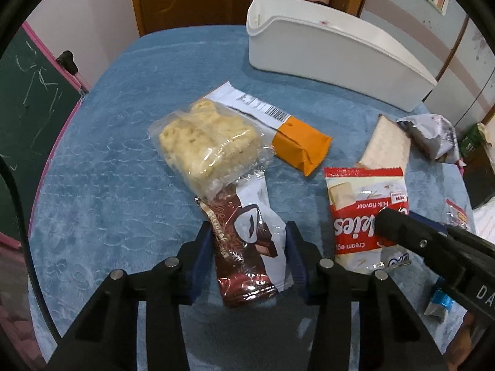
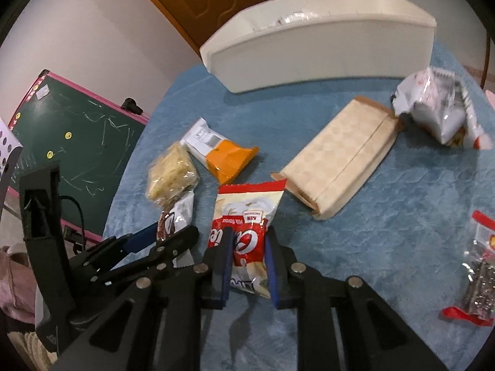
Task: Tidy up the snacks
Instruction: 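Grasp the chocolate wafer with the left tool while the right tool grasps the Cookies bag, then carry the wafer and Cookies bag into the white bin and open both tools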
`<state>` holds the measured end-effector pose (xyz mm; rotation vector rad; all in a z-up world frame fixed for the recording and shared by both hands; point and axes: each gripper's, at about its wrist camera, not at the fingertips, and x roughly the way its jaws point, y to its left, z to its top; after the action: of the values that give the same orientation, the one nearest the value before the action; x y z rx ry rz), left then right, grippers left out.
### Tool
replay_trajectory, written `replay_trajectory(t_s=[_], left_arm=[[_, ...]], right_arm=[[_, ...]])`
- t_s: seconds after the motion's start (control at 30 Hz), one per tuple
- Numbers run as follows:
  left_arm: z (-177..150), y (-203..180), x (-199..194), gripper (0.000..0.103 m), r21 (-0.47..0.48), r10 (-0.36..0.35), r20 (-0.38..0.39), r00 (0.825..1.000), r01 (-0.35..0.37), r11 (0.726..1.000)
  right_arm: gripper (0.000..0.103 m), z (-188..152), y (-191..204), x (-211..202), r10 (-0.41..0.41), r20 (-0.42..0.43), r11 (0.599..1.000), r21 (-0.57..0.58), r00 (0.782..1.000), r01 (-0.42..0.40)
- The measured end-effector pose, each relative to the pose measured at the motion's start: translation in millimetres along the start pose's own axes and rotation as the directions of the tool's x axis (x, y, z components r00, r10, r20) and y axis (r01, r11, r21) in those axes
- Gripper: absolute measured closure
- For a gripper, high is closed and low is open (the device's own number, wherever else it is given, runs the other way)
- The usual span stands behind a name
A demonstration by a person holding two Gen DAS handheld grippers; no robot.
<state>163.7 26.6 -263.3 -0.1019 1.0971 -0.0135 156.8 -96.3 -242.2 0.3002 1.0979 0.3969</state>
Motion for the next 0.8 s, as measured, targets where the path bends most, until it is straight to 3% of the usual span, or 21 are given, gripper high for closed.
replay_trajectory(t_s=[0.43, 0.8], left_arm=[[-9, -24, -70, 0.059, 0.077, -0.012, 0.144, 0.990, 0.000, 0.997], [20, -37, -115, 0.059, 0.130, -0.014, 0.269, 0.963, -0.022, 0.991]], right_arm=[[0.084, -13, 29, -65, -0.064, 0.159, 0.993, -0.087, 0.985, 0.079], [0.084, -1, 46, -113, -0.130, 0.316, 0.977, -0.119, 0.940, 0.175]])
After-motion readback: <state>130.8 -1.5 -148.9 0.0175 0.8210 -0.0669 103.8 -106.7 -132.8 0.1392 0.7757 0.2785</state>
